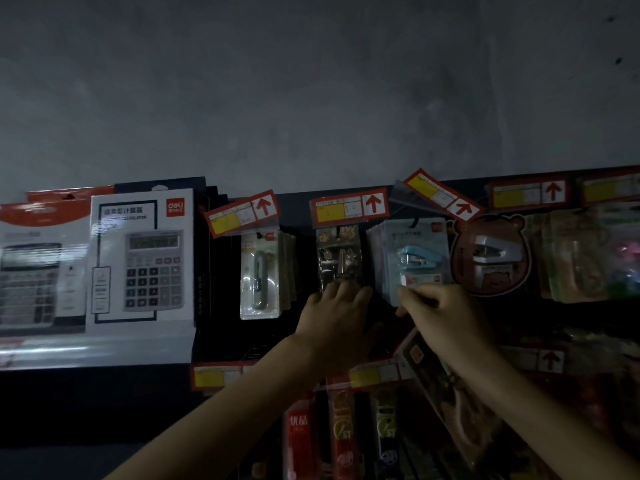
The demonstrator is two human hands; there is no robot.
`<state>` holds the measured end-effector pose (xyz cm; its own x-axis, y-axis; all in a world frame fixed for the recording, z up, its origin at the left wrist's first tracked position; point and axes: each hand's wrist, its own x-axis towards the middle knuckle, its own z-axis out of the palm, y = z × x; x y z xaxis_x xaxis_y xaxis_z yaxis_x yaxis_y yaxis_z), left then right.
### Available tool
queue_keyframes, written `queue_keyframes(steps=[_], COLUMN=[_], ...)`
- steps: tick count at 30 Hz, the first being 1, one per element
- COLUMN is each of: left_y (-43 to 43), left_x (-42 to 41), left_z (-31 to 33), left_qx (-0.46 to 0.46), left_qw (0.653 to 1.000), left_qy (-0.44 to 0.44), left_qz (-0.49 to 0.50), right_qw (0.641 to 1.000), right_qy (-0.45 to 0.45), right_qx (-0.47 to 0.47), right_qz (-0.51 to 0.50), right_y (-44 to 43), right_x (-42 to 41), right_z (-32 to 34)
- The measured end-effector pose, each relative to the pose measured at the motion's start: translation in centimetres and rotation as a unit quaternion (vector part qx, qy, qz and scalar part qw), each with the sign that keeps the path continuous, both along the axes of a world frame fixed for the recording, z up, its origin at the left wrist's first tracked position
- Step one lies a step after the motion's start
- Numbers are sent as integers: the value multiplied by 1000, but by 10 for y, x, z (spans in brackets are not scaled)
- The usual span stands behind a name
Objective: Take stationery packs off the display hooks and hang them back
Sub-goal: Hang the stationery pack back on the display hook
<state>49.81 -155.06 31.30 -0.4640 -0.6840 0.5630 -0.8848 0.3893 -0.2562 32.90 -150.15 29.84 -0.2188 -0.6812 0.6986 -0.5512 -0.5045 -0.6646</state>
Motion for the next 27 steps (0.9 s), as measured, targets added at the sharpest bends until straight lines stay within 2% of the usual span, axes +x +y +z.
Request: queue_keyframes(steps=[4,8,9,10,12,13,14,17,22,27], left_y=[16,42,51,62,83,92,99,107,108,111], left_x=[9,18,19,18,14,12,11,9,15,30], left_z=[-7,-21,-24,-27,-32,-34,-37,-47,-56,-52], left_qx=[-65,-98,-78,-33,121,186,228,268,193,166], left_qw=[996,979,965,934,821,776,761,768,740,731], left_qy=[51,145,199,283,454,494,501,486,552,563], left_qz=[-39,-108,-154,-213,-324,-345,-343,-320,-332,-348], right_qw=[997,984,981,977,973,971,968,960,961,958], right_qy=[-60,-143,-160,-173,-190,-197,-208,-239,-185,-224], right_qx=[-31,-43,-47,-54,-74,-82,-86,-103,-171,-70], right_qz=[33,92,102,108,111,111,109,104,114,163], right_y=[1,7,10,11,14,15,16,14,19,27], right_x=[4,11,13,16,22,26,31,44,58,63], right_z=[0,1,1,1,1,0,1,3,-4,-7])
